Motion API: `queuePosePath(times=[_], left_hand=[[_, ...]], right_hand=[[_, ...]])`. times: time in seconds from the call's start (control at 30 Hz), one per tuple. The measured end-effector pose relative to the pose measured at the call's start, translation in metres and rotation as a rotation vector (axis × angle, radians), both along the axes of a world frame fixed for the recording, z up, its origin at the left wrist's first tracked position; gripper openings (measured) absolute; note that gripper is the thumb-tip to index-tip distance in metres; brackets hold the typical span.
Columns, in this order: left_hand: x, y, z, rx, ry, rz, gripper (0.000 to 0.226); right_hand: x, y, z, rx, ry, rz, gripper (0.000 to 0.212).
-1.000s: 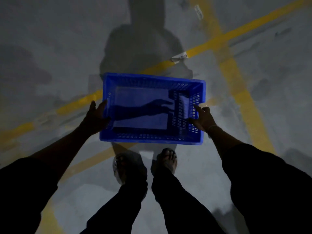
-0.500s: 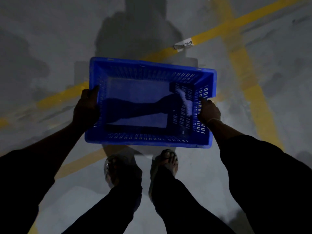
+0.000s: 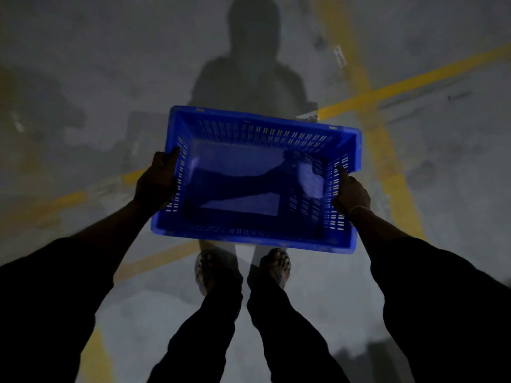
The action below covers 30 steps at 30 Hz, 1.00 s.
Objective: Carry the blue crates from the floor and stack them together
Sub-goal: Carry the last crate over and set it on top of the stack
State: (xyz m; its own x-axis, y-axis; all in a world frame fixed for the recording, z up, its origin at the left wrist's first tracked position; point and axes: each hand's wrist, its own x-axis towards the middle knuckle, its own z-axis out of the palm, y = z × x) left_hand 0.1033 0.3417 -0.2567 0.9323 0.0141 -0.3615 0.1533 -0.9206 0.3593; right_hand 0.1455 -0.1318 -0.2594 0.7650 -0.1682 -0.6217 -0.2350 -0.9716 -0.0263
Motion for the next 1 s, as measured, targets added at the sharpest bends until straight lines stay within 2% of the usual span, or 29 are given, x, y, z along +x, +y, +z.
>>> queuePosePath(times=[0.17, 0.33, 0.57, 0.73, 0.87, 1.0], left_hand=[[-0.003, 0.026, 0.099, 0.059, 0.04, 0.066, 0.071], [-0.03, 0.05, 0.238, 0.01, -0.02, 0.096, 0.058], [-0.117, 0.082, 0.385, 0.055, -0.129, 0.167, 0.076], [-0.192, 0.081, 0.437, 0.054, -0.111, 0.355, 0.067], [-0.266, 0.085, 0.44, 0.036, -0.21, 0.394, 0.085], [-0.33, 0.063, 0.452, 0.052, -0.267, 0.544, 0.079]], right_hand=[[0.004, 0.024, 0.101, -0.005, -0.014, 0.014, 0.101], [0.003, 0.059, 0.235, -0.006, -0.038, 0.076, 0.097], [-0.022, 0.104, 0.393, -0.017, -0.15, 0.229, 0.09], [-0.039, 0.12, 0.435, 0.035, -0.201, 0.393, 0.091], [-0.049, 0.137, 0.451, 0.106, -0.209, 0.548, 0.091], [-0.051, 0.159, 0.467, 0.142, -0.211, 0.708, 0.093]])
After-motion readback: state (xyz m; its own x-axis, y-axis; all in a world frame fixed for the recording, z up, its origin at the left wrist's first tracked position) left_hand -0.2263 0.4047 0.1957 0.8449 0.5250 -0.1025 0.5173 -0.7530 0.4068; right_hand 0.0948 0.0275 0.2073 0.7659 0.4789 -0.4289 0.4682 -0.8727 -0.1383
